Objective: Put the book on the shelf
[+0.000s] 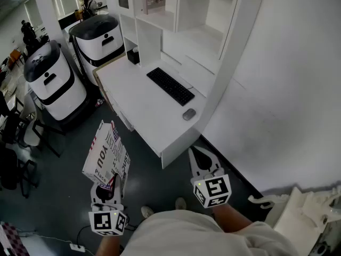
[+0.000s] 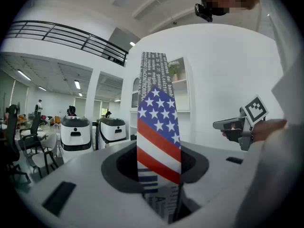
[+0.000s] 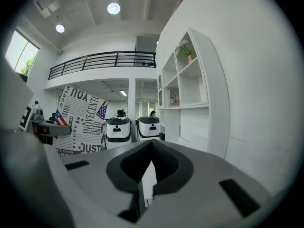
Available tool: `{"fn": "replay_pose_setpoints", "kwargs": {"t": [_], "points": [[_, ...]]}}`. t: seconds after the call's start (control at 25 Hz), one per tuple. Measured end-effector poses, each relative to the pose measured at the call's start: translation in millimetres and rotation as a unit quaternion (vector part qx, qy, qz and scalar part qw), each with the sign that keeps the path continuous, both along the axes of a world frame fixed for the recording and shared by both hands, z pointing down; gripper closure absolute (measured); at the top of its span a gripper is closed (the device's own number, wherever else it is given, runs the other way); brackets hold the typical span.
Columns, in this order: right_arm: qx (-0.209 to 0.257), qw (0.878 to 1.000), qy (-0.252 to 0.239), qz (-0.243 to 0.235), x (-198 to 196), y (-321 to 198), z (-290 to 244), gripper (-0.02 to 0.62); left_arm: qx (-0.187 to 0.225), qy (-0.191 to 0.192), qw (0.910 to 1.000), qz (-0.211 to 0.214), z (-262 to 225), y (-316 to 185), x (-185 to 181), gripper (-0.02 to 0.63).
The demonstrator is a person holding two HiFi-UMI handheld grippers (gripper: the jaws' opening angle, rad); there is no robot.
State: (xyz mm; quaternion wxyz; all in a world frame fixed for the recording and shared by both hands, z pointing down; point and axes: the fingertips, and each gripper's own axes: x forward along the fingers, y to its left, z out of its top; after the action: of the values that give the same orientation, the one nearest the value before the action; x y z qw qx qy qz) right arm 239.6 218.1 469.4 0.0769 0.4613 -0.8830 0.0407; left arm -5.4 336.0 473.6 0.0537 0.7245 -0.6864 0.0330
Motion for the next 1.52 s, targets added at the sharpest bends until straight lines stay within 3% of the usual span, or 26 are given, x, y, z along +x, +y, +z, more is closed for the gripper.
{"fn": "replay_pose_setpoints", "kwargs": {"t": [0.72, 1.0, 1.52], "points": [[0.024, 1.0, 0.005, 0.014, 5, 4, 14, 0.592, 0.021, -0.004, 0.9996, 0.015, 11, -5, -6, 0.457], [0.019, 0.999, 0.014, 0.04, -69, -7, -13, 0.592, 0.016, 0.0, 0.9988, 0.046, -16, -27, -74, 0.457], [0.026, 0.997, 0.008, 0.069, -105, -20, -18, 0.592, 0.028, 0.007, 0.9978, 0.059, -16, -57, -123, 0.457]]}}
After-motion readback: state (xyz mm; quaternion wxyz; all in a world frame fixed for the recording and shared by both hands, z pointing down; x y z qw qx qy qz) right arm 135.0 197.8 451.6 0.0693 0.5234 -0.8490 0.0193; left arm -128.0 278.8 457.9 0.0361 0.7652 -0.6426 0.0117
